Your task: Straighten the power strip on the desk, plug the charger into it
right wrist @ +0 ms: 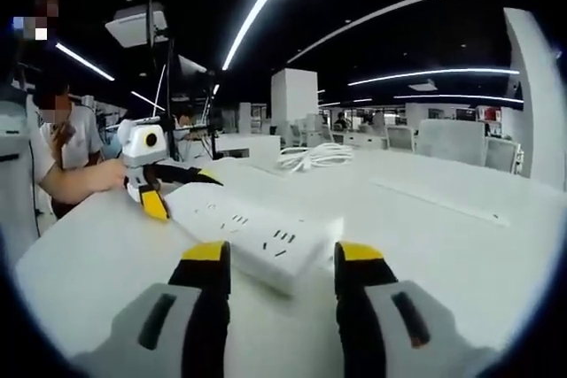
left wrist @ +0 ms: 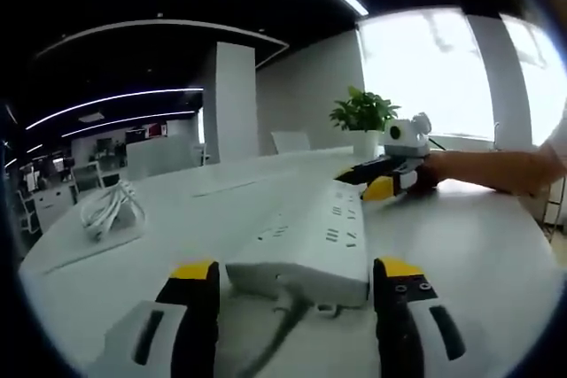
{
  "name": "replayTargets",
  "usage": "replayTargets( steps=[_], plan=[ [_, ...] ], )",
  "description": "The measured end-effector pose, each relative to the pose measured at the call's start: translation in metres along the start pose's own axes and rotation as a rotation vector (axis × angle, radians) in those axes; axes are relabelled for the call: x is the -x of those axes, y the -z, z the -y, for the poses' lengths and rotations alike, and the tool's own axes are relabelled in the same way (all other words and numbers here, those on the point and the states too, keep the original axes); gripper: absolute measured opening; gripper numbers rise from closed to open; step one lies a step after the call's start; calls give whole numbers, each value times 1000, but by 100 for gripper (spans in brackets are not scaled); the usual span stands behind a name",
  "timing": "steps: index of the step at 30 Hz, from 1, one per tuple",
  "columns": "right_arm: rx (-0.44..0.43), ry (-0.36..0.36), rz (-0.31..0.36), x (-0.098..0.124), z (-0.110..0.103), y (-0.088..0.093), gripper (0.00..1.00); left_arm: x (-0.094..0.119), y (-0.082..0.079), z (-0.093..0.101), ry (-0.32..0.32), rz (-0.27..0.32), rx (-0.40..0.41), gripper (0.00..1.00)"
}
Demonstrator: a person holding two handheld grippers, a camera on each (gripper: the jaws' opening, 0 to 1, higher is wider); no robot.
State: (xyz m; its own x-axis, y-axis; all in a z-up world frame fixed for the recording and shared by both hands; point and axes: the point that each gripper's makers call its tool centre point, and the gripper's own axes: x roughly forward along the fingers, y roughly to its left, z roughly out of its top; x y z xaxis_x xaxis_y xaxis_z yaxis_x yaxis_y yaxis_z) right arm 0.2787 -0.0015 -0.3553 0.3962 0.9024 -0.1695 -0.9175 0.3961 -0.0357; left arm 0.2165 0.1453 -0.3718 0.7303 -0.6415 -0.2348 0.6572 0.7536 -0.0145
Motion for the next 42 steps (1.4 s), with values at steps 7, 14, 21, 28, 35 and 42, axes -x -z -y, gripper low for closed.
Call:
replayTargets(
  steps=[7,14,21,28,35,42],
  plan=[
    [11,-33,-61,-5,0,10,52,0,0,0,3,2,-1,72],
    [81,-77,-82,-8,-2,7,53,1,-1,1,9,4,-3,72],
    [56,-102,-94,-13,3,8,63,2,-2,0,6,7,-3,72],
    [41,-139,-109,-20,6,10,73,2,-3,1,13,9,-4,72],
    [41,-163,-113,-23,2,12,75,2,-3,1,7,11,-4,71],
    [46,-188,-116,-27,-1,12,77,2,-4,4,28,18,-10,70]
  ],
)
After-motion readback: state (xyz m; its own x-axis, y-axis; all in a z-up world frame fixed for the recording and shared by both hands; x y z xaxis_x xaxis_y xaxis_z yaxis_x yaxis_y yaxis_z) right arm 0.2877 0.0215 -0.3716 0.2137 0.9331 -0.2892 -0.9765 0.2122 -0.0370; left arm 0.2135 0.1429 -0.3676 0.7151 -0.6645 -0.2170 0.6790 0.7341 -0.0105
